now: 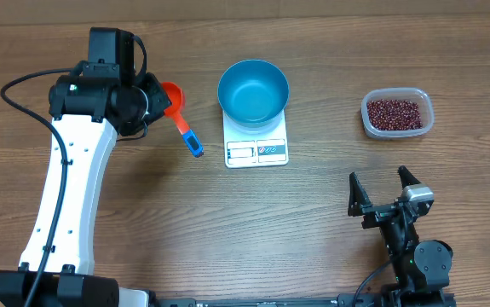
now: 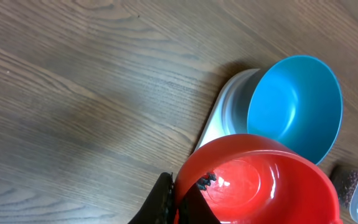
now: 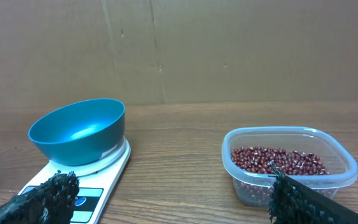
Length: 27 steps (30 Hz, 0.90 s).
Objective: Scoop item into bowl and weigh 150g on scale
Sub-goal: 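Lift the red scoop with the left gripper toward the scale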
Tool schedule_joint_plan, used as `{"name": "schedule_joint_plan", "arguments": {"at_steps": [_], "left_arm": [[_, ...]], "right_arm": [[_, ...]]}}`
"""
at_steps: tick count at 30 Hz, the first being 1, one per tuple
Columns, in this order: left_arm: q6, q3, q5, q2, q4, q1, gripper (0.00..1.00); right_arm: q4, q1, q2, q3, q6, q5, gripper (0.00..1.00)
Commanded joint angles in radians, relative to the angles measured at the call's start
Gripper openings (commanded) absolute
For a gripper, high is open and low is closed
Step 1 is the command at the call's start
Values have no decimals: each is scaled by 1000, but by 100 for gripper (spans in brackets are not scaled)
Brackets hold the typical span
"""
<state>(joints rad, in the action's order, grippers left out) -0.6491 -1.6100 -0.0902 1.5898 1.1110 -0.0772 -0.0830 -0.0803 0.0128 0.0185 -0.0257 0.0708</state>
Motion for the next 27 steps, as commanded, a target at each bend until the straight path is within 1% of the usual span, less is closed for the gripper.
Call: {"name": "schedule_joint_plan", "arguments": {"at_steps": [1, 11, 20, 27], "left_arm": [[-8, -18, 22, -8, -6, -2, 4], [-5, -30, 33, -8, -27, -2, 4], [20, -114, 51, -8, 6, -5, 4], [20, -149, 96, -8, 23, -65, 4]], "right_arm": [[3, -5, -10, -11, -3, -7, 100], [3, -5, -10, -11, -3, -7, 100], [3, -5, -10, -11, -3, -7, 100], [3, -5, -10, -11, -3, -7, 100]]}}
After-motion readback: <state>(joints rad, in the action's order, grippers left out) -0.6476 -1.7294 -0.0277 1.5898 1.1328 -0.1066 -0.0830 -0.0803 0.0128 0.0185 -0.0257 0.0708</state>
